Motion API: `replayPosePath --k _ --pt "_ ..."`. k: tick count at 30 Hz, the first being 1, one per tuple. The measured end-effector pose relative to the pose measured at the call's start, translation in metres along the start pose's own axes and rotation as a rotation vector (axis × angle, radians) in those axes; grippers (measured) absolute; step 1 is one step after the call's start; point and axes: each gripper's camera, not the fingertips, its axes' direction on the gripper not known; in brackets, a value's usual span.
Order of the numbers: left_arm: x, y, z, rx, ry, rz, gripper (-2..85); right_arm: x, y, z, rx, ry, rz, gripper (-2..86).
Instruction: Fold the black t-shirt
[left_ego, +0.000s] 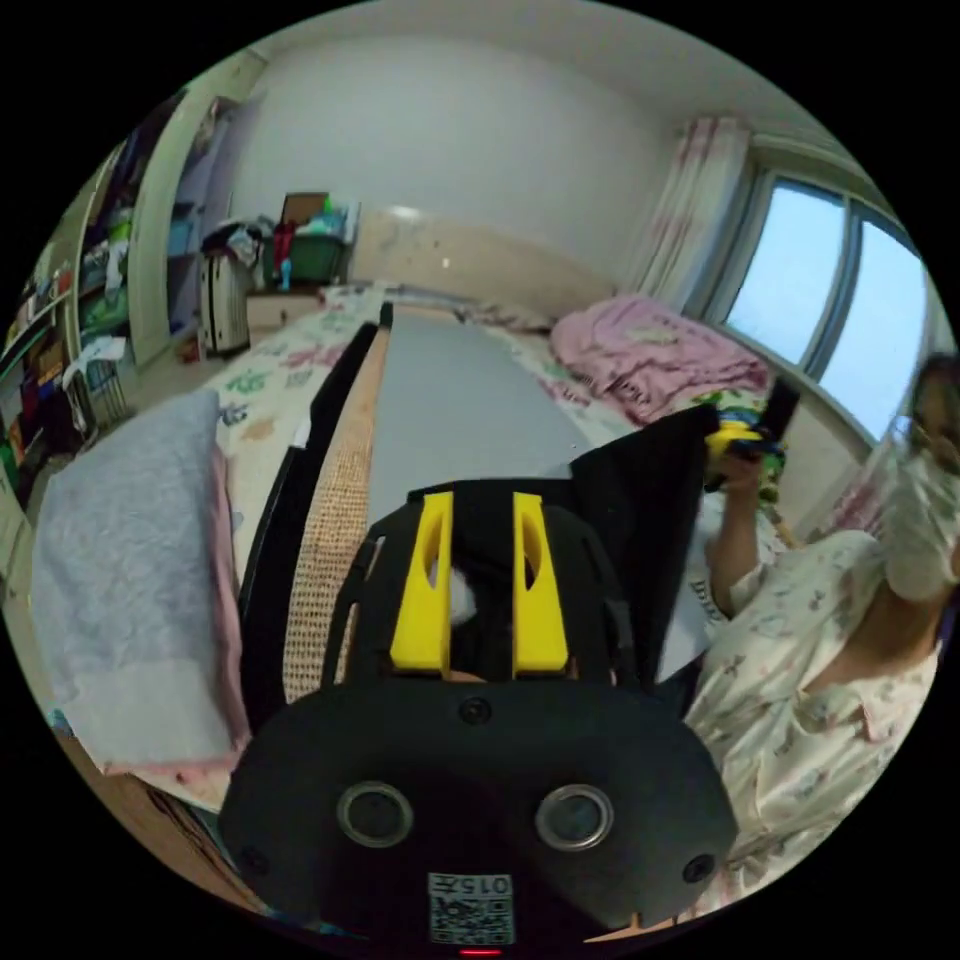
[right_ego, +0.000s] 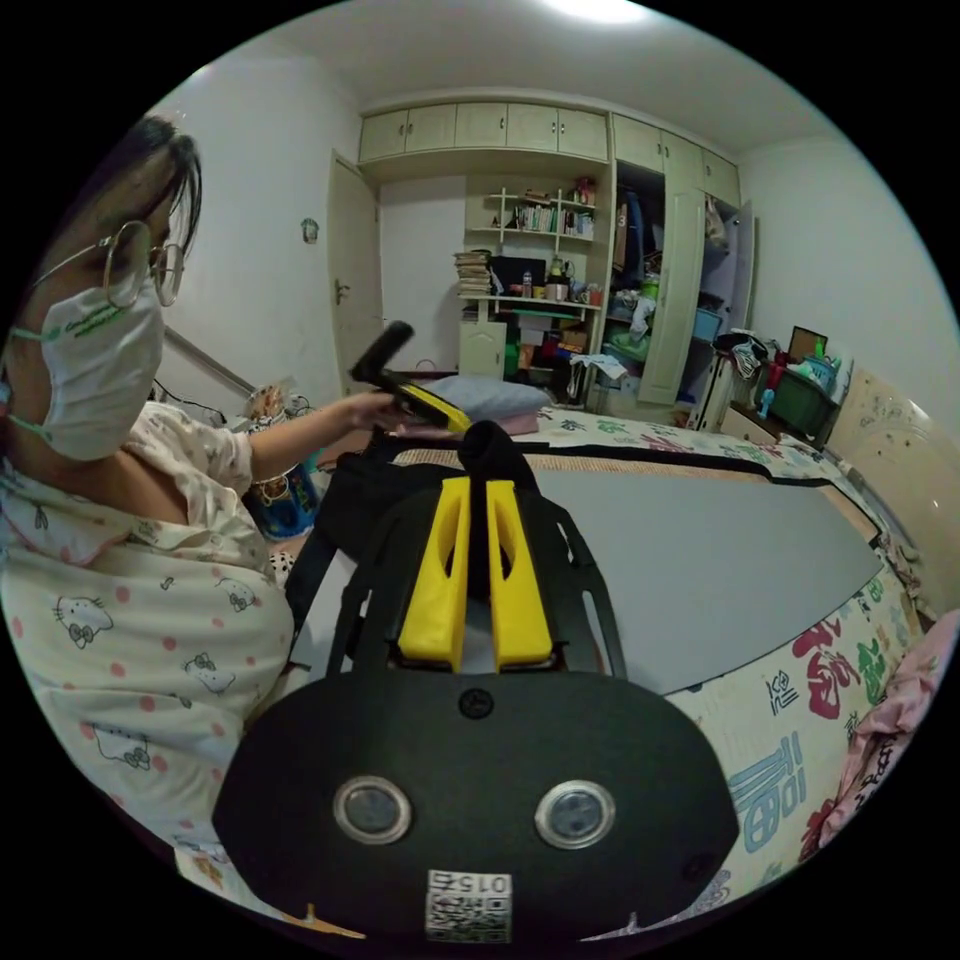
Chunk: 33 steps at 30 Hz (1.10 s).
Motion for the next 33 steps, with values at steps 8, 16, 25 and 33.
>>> replayPosePath --k 8,16,25,33 --pt "-0.027 -0.052 0.145 -0.347 -0.078 -0.005 11.3 0.006 0.035 -0.005 0.002 0.009 0.024 3.6" --pt "0.016 -0.020 0.132 -0.231 -0.141 0.113 2.7 0.010 0.063 -0.021 0.100 0.055 0.109 1.7" --pt "0.075 0.100 -0.102 0.538 -0.469 0.011 1.2 -0.031 0.112 -0.103 0.495 0.295 0.194 -0.4" --pt "0.129 0.211 -0.208 0.874 -0.566 0.032 1.1 -0.074 0.149 -0.158 0.805 0.211 0.130 -0.8"
